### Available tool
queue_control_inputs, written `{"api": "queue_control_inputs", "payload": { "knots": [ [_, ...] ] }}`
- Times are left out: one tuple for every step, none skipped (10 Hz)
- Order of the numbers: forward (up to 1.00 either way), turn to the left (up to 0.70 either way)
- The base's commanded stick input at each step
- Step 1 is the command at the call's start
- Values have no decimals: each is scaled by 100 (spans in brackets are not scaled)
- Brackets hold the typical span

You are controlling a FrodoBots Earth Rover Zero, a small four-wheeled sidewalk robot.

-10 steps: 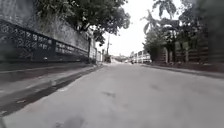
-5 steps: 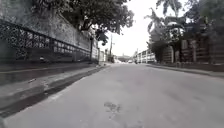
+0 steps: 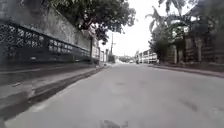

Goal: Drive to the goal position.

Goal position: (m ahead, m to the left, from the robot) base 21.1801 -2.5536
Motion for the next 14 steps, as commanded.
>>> {"api": "queue_control_inputs", "payload": {
  "knots": [
    [100,0],
    [100,0],
    [100,0],
    [100,0],
    [100,0],
    [100,0],
    [100,0],
    [100,0],
    [100,0],
    [100,0],
    [100,0],
    [100,0],
    [100,0],
    [100,0]
  ]
}}
